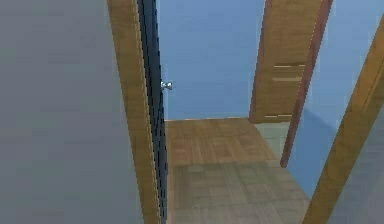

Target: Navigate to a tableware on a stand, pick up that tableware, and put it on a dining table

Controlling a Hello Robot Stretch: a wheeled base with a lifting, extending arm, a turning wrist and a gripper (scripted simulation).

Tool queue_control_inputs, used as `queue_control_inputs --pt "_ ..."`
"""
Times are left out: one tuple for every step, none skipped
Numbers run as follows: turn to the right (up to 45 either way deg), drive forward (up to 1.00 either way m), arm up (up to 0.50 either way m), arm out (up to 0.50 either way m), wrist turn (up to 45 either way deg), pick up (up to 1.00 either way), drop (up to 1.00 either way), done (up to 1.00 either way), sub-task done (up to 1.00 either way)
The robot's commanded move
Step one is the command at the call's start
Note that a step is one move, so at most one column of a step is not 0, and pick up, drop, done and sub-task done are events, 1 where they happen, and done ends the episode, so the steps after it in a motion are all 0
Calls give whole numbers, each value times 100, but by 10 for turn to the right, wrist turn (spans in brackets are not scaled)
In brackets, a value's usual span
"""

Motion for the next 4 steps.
queue_control_inputs --pt "0 0 0 0 360 0 0 0 0" --pt "0 0 -30 0 0 0 0 0 0" --pt "0 0 0 0 0 0 100 0 0" --pt "0 0 0 -10 0 0 0 0 0"
